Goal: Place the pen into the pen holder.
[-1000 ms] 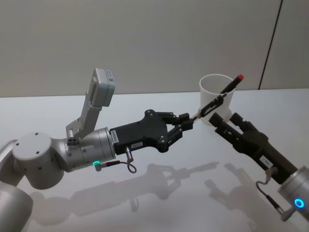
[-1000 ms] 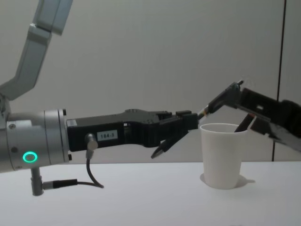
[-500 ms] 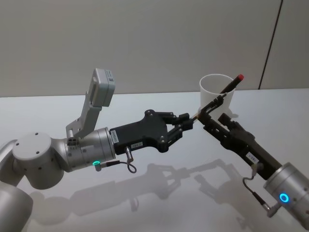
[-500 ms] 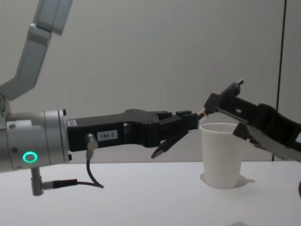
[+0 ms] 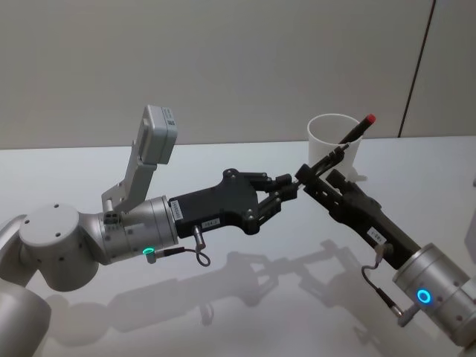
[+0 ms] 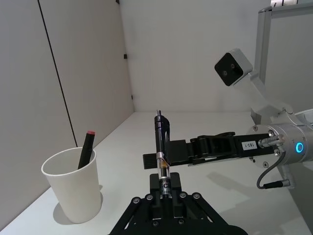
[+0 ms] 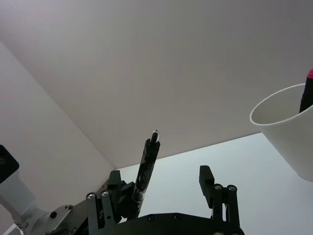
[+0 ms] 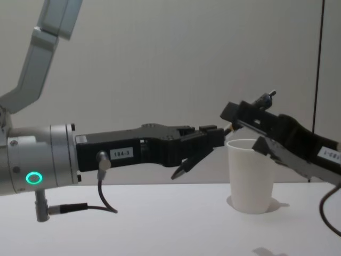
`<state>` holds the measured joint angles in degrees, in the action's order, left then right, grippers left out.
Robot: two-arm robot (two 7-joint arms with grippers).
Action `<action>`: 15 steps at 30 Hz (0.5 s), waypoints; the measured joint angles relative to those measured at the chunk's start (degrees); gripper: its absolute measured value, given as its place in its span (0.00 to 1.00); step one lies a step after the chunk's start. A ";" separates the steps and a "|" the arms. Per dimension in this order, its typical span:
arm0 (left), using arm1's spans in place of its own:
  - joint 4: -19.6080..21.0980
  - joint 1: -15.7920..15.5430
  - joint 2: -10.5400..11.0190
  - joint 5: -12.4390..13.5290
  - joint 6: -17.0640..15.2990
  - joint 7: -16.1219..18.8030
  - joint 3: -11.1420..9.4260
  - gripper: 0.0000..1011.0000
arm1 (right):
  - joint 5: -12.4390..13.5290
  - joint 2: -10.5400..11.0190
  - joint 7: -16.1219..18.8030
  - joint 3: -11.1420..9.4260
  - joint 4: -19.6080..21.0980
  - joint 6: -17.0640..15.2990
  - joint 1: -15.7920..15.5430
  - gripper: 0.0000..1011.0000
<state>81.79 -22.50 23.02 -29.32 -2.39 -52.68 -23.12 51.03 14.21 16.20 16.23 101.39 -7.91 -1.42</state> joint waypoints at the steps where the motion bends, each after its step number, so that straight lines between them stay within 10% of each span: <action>1: 0.00 0.00 0.00 0.00 0.00 0.00 0.00 0.12 | 0.02 -0.08 0.07 0.04 -0.08 0.02 0.09 0.99; 15: 0.00 0.00 0.00 0.00 0.00 0.00 0.00 0.12 | 0.29 -1.47 0.75 0.79 -1.63 0.18 1.93 0.99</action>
<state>81.79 -22.50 23.02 -29.32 -2.39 -52.68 -23.12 51.32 12.73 16.95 17.02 99.76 -7.74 0.51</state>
